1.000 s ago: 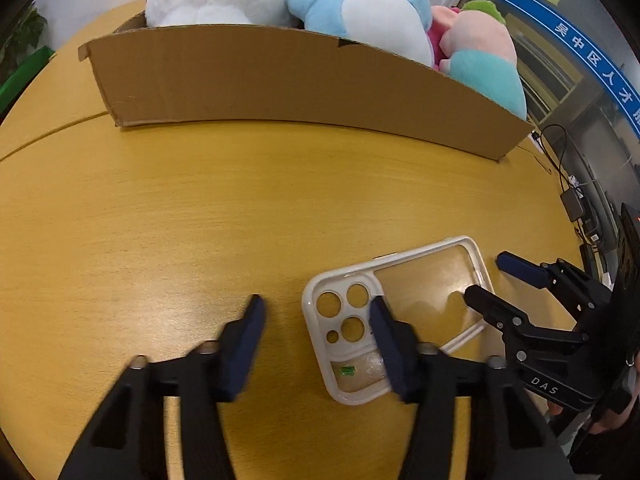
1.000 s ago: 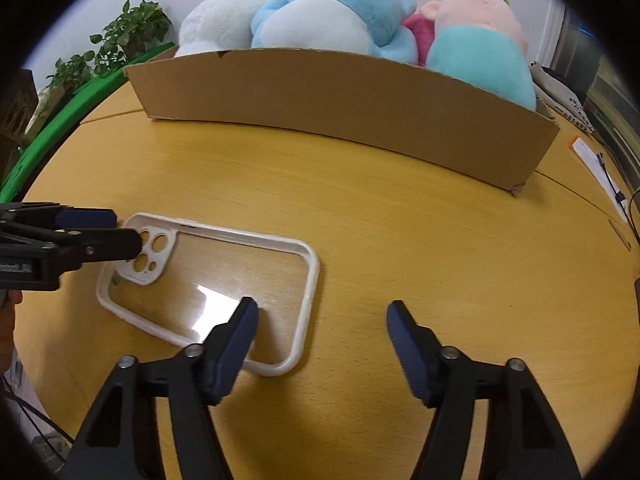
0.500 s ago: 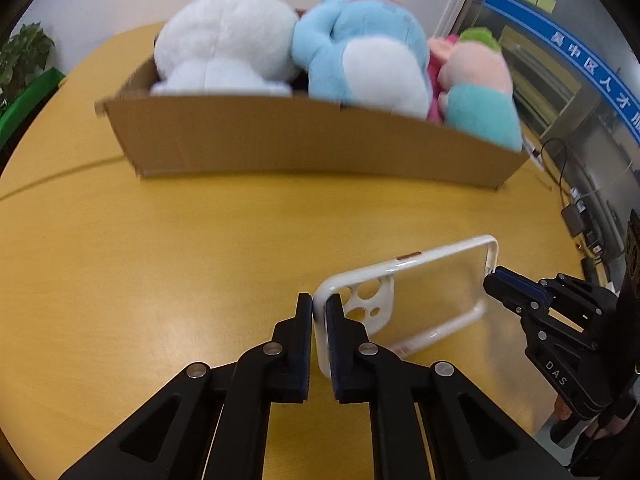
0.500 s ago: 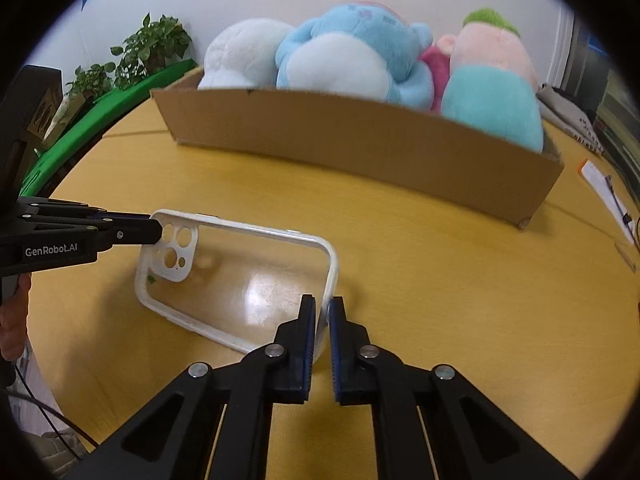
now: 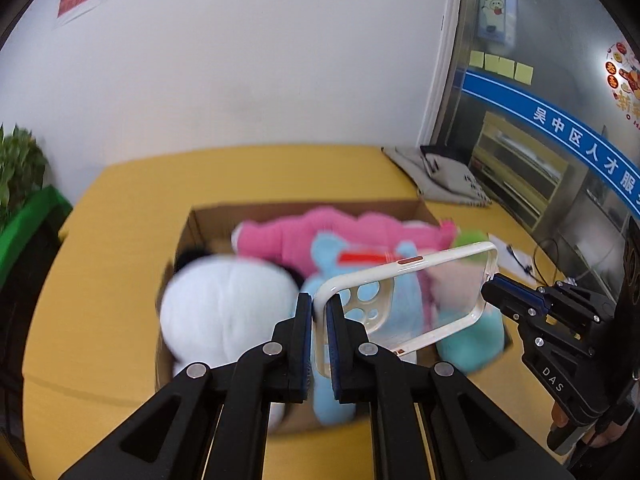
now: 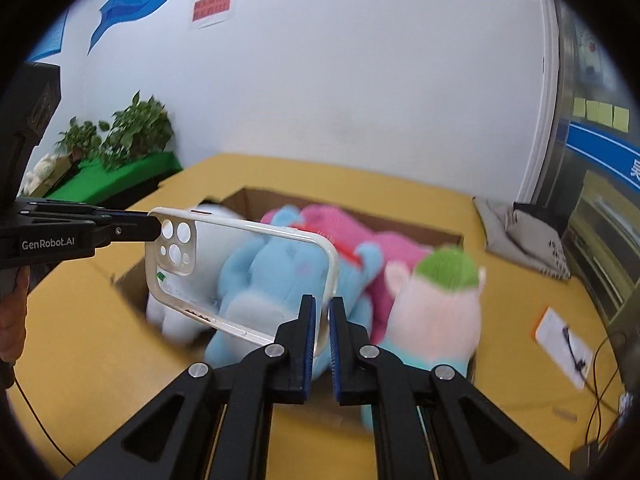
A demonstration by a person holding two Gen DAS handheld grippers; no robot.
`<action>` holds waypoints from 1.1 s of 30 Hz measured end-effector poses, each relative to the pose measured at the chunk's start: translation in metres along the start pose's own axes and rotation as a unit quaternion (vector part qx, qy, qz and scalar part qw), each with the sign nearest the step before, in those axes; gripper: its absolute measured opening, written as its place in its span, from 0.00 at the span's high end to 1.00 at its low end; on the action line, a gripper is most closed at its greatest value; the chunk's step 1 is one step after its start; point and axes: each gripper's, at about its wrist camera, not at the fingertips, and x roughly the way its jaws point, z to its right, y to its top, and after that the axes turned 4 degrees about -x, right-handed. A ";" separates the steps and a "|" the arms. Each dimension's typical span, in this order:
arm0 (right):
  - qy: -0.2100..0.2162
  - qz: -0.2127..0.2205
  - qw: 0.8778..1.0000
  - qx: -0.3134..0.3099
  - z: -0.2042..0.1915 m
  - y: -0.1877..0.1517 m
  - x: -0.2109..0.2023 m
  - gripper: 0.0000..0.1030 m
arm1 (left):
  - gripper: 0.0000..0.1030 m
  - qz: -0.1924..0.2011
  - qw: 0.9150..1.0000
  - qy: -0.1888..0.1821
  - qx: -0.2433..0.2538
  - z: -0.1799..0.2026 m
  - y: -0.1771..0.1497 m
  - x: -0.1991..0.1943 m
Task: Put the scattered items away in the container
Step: 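Close both grippers on the phone case rim and lift it, then lower the phone case into the box onto the pink bear, open both grippers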
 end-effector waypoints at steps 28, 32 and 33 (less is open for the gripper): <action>-0.051 -0.110 0.989 0.079 0.076 0.036 0.144 0.26 | 0.23 -0.060 0.998 0.016 -0.024 -0.030 0.066 0.144; -0.049 -0.073 0.991 0.099 0.079 0.030 0.096 0.24 | 0.18 -0.013 1.000 0.019 -0.009 -0.019 0.048 0.081; -0.048 -0.064 0.992 0.103 0.077 0.026 0.082 0.23 | 0.12 0.000 1.000 0.021 -0.003 -0.014 0.041 0.065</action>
